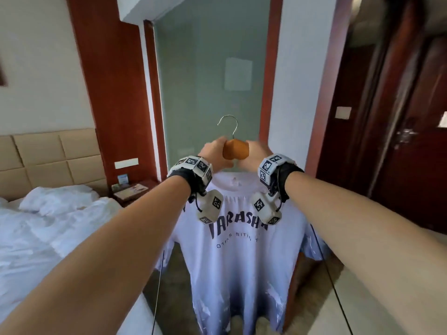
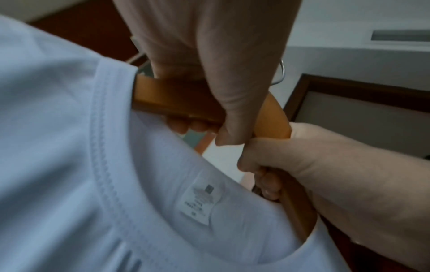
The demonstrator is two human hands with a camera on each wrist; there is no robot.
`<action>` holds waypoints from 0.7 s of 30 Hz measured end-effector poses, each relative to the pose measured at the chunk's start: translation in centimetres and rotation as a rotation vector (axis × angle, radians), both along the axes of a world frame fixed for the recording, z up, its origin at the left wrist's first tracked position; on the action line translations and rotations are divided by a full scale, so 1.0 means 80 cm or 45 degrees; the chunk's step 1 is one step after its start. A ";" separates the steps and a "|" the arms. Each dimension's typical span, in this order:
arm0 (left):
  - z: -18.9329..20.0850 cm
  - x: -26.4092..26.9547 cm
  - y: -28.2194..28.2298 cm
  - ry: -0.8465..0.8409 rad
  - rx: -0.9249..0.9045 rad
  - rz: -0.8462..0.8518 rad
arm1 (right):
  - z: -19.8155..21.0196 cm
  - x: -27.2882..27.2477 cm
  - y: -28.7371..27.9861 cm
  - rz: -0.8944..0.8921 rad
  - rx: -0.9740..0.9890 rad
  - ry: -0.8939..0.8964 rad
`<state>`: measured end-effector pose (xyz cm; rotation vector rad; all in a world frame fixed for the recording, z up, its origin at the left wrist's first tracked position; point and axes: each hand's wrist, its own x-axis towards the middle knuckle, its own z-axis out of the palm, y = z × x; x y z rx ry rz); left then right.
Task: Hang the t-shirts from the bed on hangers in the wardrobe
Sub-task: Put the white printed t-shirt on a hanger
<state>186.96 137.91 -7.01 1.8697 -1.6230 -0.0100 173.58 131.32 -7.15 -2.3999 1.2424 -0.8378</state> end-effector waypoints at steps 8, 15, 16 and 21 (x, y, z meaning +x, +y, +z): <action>0.007 -0.217 -0.177 -0.062 -0.047 -0.367 | 0.005 -0.228 -0.114 -0.485 -0.071 0.011; -0.001 -0.382 -0.348 -0.107 -0.030 -0.737 | -0.002 -0.398 -0.229 -0.783 -0.052 0.044; -0.001 -0.404 -0.373 -0.103 -0.030 -0.774 | -0.001 -0.418 -0.248 -0.820 -0.054 0.050; 0.005 -0.513 -0.496 -0.117 -0.004 -0.945 | 0.006 -0.521 -0.348 -0.993 -0.043 0.097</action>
